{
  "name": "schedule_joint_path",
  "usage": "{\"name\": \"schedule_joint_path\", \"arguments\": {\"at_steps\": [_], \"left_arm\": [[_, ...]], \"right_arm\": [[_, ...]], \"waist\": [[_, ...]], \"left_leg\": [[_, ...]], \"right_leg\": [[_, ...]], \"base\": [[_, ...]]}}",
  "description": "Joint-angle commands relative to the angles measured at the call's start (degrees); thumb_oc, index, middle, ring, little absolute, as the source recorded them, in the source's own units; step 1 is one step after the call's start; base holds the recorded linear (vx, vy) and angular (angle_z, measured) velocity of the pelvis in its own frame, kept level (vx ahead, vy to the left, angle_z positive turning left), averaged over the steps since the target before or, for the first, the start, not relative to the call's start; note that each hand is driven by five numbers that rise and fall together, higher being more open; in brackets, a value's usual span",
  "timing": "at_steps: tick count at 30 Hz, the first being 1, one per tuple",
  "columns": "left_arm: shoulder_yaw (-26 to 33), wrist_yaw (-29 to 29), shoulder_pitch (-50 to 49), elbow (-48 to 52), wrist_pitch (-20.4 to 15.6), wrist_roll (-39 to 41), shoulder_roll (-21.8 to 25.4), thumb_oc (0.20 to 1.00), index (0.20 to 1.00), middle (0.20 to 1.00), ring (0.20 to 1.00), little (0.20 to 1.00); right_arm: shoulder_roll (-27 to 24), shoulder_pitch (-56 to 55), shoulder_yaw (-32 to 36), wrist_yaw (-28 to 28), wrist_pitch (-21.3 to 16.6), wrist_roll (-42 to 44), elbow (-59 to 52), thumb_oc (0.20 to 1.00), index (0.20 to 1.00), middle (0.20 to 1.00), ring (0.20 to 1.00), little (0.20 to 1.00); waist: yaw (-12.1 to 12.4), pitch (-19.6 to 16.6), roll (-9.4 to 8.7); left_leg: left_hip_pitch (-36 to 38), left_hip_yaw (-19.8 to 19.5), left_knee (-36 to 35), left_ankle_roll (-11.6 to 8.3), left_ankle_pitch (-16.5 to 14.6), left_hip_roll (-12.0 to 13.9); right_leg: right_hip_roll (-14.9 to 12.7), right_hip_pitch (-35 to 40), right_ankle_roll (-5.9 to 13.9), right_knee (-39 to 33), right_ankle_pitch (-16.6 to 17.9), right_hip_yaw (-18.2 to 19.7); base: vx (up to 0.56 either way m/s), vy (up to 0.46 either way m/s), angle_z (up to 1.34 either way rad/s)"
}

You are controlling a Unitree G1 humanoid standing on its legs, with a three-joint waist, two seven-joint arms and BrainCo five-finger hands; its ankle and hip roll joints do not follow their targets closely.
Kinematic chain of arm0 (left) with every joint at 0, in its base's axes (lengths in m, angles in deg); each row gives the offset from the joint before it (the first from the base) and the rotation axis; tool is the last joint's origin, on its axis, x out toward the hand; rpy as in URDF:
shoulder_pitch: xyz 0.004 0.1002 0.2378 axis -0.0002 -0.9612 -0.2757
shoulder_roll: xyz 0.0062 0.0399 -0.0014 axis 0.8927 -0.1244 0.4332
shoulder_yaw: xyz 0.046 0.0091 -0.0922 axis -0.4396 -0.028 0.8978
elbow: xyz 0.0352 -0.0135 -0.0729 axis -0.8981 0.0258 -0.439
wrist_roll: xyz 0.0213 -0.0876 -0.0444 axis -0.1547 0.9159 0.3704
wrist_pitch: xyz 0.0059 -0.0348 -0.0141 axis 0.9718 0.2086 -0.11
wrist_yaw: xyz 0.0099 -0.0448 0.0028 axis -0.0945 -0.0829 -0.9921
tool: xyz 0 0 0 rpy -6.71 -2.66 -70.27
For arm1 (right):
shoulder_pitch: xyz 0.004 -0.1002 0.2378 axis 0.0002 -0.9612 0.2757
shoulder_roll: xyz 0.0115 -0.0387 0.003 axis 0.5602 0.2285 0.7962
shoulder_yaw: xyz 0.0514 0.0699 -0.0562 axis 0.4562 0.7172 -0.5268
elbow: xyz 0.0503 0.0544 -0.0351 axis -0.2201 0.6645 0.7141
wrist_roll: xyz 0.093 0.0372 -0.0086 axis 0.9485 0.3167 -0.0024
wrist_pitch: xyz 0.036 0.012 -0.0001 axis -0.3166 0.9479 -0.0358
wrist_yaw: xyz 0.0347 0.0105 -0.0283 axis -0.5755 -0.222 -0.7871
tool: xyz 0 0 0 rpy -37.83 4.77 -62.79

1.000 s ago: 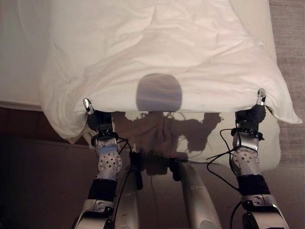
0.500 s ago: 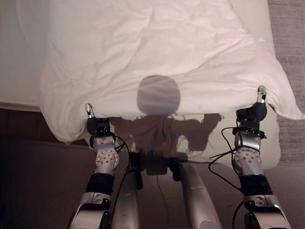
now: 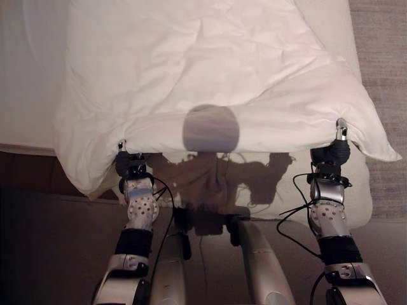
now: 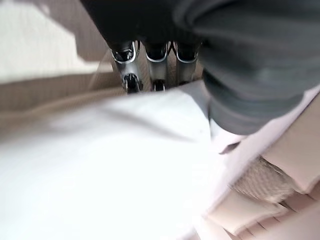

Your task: Make the bed

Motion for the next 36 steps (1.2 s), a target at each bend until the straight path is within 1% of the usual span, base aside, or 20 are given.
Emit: {"name": "schedule_joint_path", "arguments": {"at_steps": [1,2,6,9,11,12,13,14,15,16,17,20,21,23,24,26,28,29,30,36], "left_arm": [[0.85,6.37,-1.37,5.6,-4.96,-2.86,1.86,0.2,0.2,0.2,0.2,0.2],[0.77,6.82,-1.93,6.88,-5.32,-2.73,1.26,0.2,0.2,0.2,0.2,0.2],[0.21,7.56,-4.37,12.06,-5.61,-4.09,1.51,0.2,0.2,0.2,0.2,0.2],[0.01,7.3,-5.01,15.45,-6.72,-4.81,2.5,0.2,0.2,0.2,0.2,0.2],[-0.77,7.21,-4.62,17.32,-7.08,-4.94,2.6,0.2,0.2,0.2,0.2,0.2],[-1.67,7.33,-4.28,17.71,-6.61,-5.42,3.03,0.2,0.2,0.2,0.2,0.2],[-3.1,7.94,-3.14,17.19,-5.88,-5.24,3.79,0.2,0.2,0.2,0.2,0.2],[-3.1,8.05,-3.0,17.07,-5.9,-5.13,3.87,0.2,0.2,0.2,0.2,0.2],[-4.72,9.16,-1.7,17.31,-5.15,-5.5,5.04,0.2,0.2,0.2,0.2,0.2],[-4.71,9.21,-1.63,17.26,-5.16,-5.46,5.1,0.2,0.2,0.2,0.2,0.2],[-5.51,10.25,-1.63,16.26,-4.8,-4.59,4.81,0.2,0.2,0.2,0.2,0.2],[-6.79,10.74,-1.91,13.99,-3.82,-3.82,4.67,0.2,0.2,0.2,0.2,0.2],[-7.06,10.87,-2.18,13.84,-3.19,-4.19,5.03,0.2,0.2,0.2,0.2,0.2],[-7.44,10.86,-3.04,13.82,-2.28,-4.74,5.25,0.2,0.2,0.2,0.2,0.2],[-6.44,10.38,-4.78,14.45,-1.44,-6.04,5.22,0.2,0.2,0.2,0.2,0.2],[-6.49,9.9,-5.88,15.97,-0.62,-7.04,4.7,0.2,0.2,0.2,0.2,0.2],[-6.52,9.16,-6.52,16.86,-0.02,-8.07,4.35,0.2,0.2,0.2,0.2,0.2],[-6.53,9.13,-6.61,16.91,-0.01,-8.1,4.31,0.2,0.2,0.2,0.2,0.2],[-6.99,8.73,-7.32,17.41,0.33,-8.81,4.2,0.2,0.2,0.2,0.2,0.2],[-6.6,7.88,-10.67,18.16,-0.37,-7.61,0.73,0.2,0.2,0.2,0.2,0.2]], "right_arm": [[0.08,-3.29,1.37,-2.22,-2.05,-1.23,-3.35,0.2,0.2,0.2,0.2,0.2],[0.21,-3.37,1.13,-2.59,-1.91,-0.8,-2.61,0.2,0.2,0.2,0.2,0.2],[1.13,-4.21,-0.15,-2.71,-2.34,0.28,-2.53,0.2,0.2,0.2,0.2,0.2],[1.59,-4.58,-0.92,-2.12,-2.42,1.65,-1.67,0.2,0.2,0.2,0.2,0.2],[1.85,-5.08,-1.33,-1.64,-2.66,1.97,-1.95,0.2,0.2,0.2,0.2,0.2],[1.87,-5.08,-1.7,-1.38,-2.6,1.71,-2.13,0.2,0.2,0.2,0.2,0.2],[1.78,-5.32,-2.13,-0.56,-2.33,0.71,-1.93,0.2,0.2,0.2,0.2,0.2],[1.85,-5.23,-2.08,-0.48,-2.32,0.64,-1.98,0.2,0.2,0.2,0.2,0.2],[1.56,-6.31,-1.2,-0.67,-1.94,0.28,-2.12,0.2,0.2,0.2,0.2,0.2],[1.6,-6.26,-1.18,-0.68,-1.94,0.29,-2.11,0.2,0.2,0.2,0.2,0.2],[1.57,-7.26,-1.08,-0.78,-1.32,0.01,-1.9,0.2,0.2,0.2,0.2,0.2],[3.48,-9.05,-0.92,-1.17,-0.79,0.03,-1.49,0.2,0.2,0.2,0.2,0.2],[3.89,-9.26,-0.89,-1.31,-0.67,0.01,-1.23,0.2,0.2,0.2,0.2,0.2],[3.93,-9.22,-1.02,-1.22,-0.39,0.04,-0.15,0.2,0.2,0.2,0.2,0.2],[3.77,-9.03,-1.6,-1.29,0.42,-0.54,0.63,0.2,0.2,0.2,0.2,0.2],[3.55,-9.37,-2.23,-1.32,0.86,-0.74,0.88,0.2,0.2,0.2,0.2,0.2],[3.44,-10.31,-2.2,-1.57,0.79,-0.74,1.17,0.2,0.2,0.2,0.2,0.2],[3.42,-10.4,-2.24,-1.57,0.78,-0.75,1.14,0.2,0.2,0.2,0.2,0.2],[3.22,-11.2,-2.4,-2.09,0.8,-0.89,1.28,0.2,0.2,0.2,0.2,0.2],[1.82,-11.11,-2.7,-1.7,1.04,-2.46,2.81,0.2,0.2,0.2,0.2,0.2]], "waist": [[-1.04,-4.09,-1.76],[-0.69,-3.91,-2.3],[-0.2,-3.3,-4.36],[0.61,-2.92,-5.56],[0.68,-2.75,-4.97],[0.91,-2.59,-4.44],[0.78,-2.03,-4.42],[0.81,-2.24,-4.53],[-0.59,-1.91,-4.66],[-0.71,-2.05,-4.68],[-1.38,-2.13,-4.24],[-2.63,-3.05,-2.27],[-3.27,-3.36,-1.61],[-3.46,-3.55,-0.93],[-3.15,-3.15,-0.41],[-3.02,-2.85,-0.54],[-3.68,-3.32,-0.99],[-3.66,-3.29,-1.09],[-3.53,-3.82,-1.18],[-2.07,-6.4,0.73]], "left_leg": [[-1.28,-6.03,2.26,0.26,0.33,-3.54],[-1.43,-7.88,2.42,0.16,0.16,-4.07],[0.9,-12.99,1.14,0.52,0.1,1.49],[2.7,-18.3,-3.02,-0.22,3.12,6.74],[3.8,-17.15,-7.64,-1.23,5.95,9.89],[4.38,-16.49,-8.17,-1.5,5.36,9.74],[3.3,-14.7,-4.94,-1.61,1.47,7.55],[2.41,-14.73,-4.05,-1.47,1.31,7.27],[-0.58,-10.74,4.8,-0.97,-4.46,2.79],[-1.34,-10.85,5.58,-0.78,-4.55,2.51],[-2.43,-10.28,9.78,-0.21,-7.07,0.21],[-3.87,-9.01,15.1,3.15,-10.75,-4.78],[-3.33,-9.34,14.73,3.92,-10.89,-6.24],[-2.37,-9.33,13.62,4.64,-10.63,-7.05],[0.58,-7.54,10.06,5.18,-8.93,-8.35],[3.1,-5.85,5.2,5.68,-7.03,-9.79],[5.26,-5.66,0.94,5.52,-5.41,-11.59],[5.63,-5.59,0.53,5.53,-5.29,-11.66],[6.59,-4.85,-1.71,5.8,-4.05,-12.64],[6.3,-2.11,-2.44,6.4,-3.54,-11.72]], "right_leg": [[2.47,4.95,5.31,-13.21,10.16,1.86],[2.57,5.05,5.18,-13.24,10.37,1.89],[2.29,5.22,5.19,-11.54,9.12,2.87],[2.38,3.76,6.06,-9.32,8.82,5.25],[1.44,3.16,6.94,-8.31,8.54,5.85],[0.57,2.6,7.89,-8.18,9.11,5.74],[-2.23,2.28,10.65,-9.38,12.01,6.79],[-2.38,1.9,10.84,-9.7,12.48,6.97],[-7.68,5.55,13.93,-15.74,17.72,7.69],[-7.9,5.46,14.14,-16.27,18.22,7.69],[-10.01,7.91,14.34,-19.83,21.36,9.78],[-14.49,11.83,11.38,-24.54,25.66,12.34],[-14.21,12.19,10.78,-25.4,27.26,14.28],[-12.93,11.97,10.11,-24.82,25.9,14.15],[-6.22,9.55,8.48,-19.39,18.55,10.22],[2.57,6.14,7.15,-7.76,12.51,5.75],[7.1,5.98,6.76,-4.27,9.64,6.17],[7.04,6.09,6.75,-4.12,9.47,6.28],[9.5,6.98,5.88,-2.73,8.03,5.06],[7.78,12.27,4.32,-13.69,9.23,7.59]], "base": [[-0.06,-0.134,0.16],[-0.05,-0.05,0.12],[-0.02,0.039,0.05],[-0.05,0.255,-0.11],[-0.05,0.458,0.05],[-0.12,0.735,0.01],[-0.11,0.56,-0.04],[-0.1,0.815,0.09],[-0.05,0.472,0.25],[0.0,0.662,0.52],[0.04,0.492,0.46],[0.12,0.745,0.25],[0.12,0.536,0.08],[0.05,0.431,0.02],[-0.04,0.471,-0.17],[-0.07,0.47,-0.5],[-0.04,0.197,-0.34],[-0.03,0.163,0.22],[-0.03,0.132,0.36],[-0.02,0.01,-0.28]]}}
